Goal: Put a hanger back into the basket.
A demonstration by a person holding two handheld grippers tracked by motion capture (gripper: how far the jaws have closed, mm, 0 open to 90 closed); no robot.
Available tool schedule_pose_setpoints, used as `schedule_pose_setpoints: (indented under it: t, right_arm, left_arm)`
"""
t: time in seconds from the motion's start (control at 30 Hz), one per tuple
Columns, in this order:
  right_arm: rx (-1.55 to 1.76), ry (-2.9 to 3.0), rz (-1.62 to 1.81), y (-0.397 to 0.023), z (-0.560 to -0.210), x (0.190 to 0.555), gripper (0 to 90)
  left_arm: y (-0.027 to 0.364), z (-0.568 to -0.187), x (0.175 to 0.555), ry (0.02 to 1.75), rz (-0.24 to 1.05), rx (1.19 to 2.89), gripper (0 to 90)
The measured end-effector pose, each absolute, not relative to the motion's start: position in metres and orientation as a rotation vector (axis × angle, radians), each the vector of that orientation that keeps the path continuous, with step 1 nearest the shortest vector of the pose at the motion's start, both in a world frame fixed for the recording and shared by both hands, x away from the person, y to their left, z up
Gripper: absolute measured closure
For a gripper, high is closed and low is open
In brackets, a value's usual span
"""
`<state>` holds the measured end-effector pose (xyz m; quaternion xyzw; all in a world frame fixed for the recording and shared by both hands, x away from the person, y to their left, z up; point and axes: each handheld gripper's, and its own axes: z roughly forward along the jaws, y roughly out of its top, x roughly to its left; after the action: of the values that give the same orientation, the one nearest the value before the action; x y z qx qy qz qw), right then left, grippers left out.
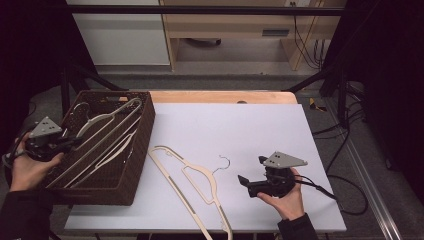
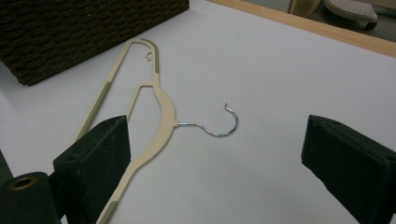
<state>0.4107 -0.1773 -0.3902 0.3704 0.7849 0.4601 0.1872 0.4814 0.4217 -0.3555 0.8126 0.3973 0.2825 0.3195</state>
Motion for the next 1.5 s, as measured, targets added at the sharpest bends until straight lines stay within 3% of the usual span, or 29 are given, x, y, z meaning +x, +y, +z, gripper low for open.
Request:
schedule_pose_setpoints:
  t: [0.2,0.3,0.37,0.47,0.63,0.7,0.77,0.8,1.1,1.33,1.5]
  right_arm:
    - [1.028,2.214,1.299,-0.178,-0.39,0.41,8.6]
    - [1.028,2.213,1.301,-0.178,-0.39,0.41,8.7]
    - [1.037,2.21,1.306,-0.176,-0.391,0.41,8.8]
    - [1.023,2.22,1.305,-0.176,-0.391,0.41,8.8]
    - [1.027,2.224,1.305,-0.175,-0.392,0.41,8.9]
    - [1.033,2.229,1.306,-0.174,-0.393,0.41,8.9]
    - [1.033,2.228,1.304,-0.174,-0.393,0.41,8.9]
    - [1.027,2.229,1.306,-0.173,-0.393,0.41,9.0]
    - [1.039,2.222,1.329,-0.172,-0.393,0.41,8.8]
    - [1.055,2.209,1.349,-0.172,-0.393,0.409,8.1]
    - [1.055,2.215,1.344,-0.169,-0.396,0.409,8.3]
  left_arm:
    - [0.413,-0.377,0.483,1.051,0.694,2.199,84.6]
    - [0.41,-0.383,0.481,1.052,0.646,2.177,80.6]
    - [0.407,-0.384,0.479,1.046,0.621,2.172,73.4]
    - [0.4,-0.386,0.475,1.024,0.63,2.174,72.0]
    - [0.392,-0.385,0.47,0.968,0.697,2.155,60.9]
    - [0.39,-0.382,0.469,0.976,0.729,2.129,51.6]
    - [0.39,-0.381,0.47,0.981,0.738,2.117,49.4]
    - [0.389,-0.377,0.47,0.993,0.754,2.091,42.1]
    - [0.371,-0.348,0.459,0.948,0.768,1.922,20.8]
    - [0.34,-0.337,0.442,0.879,0.71,1.825,12.6]
    - [0.319,-0.345,0.431,0.848,0.63,1.798,11.5]
